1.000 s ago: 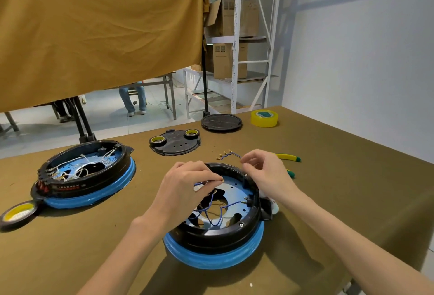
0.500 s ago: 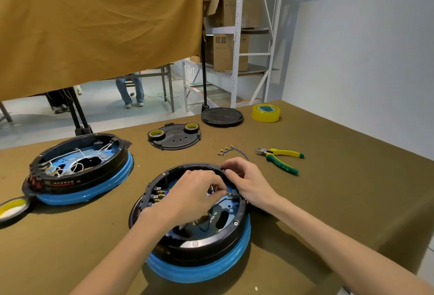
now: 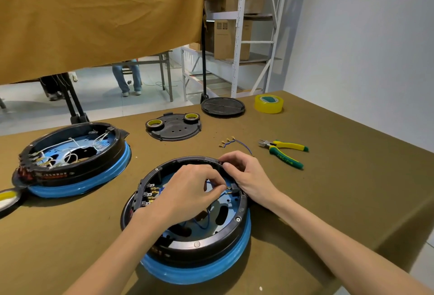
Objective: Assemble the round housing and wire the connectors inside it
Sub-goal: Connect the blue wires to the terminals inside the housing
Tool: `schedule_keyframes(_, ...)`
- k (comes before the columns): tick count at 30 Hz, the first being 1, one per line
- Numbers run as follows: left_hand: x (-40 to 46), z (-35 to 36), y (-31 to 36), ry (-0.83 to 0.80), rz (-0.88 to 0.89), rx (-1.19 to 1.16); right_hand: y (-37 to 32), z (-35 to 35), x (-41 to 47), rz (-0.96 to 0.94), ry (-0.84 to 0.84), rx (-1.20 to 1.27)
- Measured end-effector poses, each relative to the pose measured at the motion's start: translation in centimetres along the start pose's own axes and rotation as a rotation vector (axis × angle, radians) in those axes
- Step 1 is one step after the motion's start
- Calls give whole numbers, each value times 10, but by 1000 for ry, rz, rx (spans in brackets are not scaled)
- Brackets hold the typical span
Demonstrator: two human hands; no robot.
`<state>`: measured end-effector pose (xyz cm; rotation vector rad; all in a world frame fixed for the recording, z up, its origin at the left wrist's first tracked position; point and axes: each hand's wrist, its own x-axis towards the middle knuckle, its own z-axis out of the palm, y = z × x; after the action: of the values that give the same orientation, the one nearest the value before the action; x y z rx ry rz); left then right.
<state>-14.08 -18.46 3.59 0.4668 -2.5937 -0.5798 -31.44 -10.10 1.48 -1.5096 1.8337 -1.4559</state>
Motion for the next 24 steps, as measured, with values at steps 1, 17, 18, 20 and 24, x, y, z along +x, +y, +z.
schedule_keyframes(1, 0, 0, 0, 1, 1, 3, 0, 0, 0, -1, 4, 4)
schedule_keyframes(17, 1, 0, 4, 45, -129, -69, 4, 3, -3, -8, 42, 26)
schedule_keyframes(18, 0, 0, 4, 36, -140, -74, 3, 3, -3, -8, 41, 26)
schedule_keyframes(20, 1, 0, 4, 3, -139, -91, 3, 3, -4, -5, 41, 27)
schedule_keyframes(24, 6, -3, 5, -57, -148, -143, 2, 3, -4, -6, 33, 28)
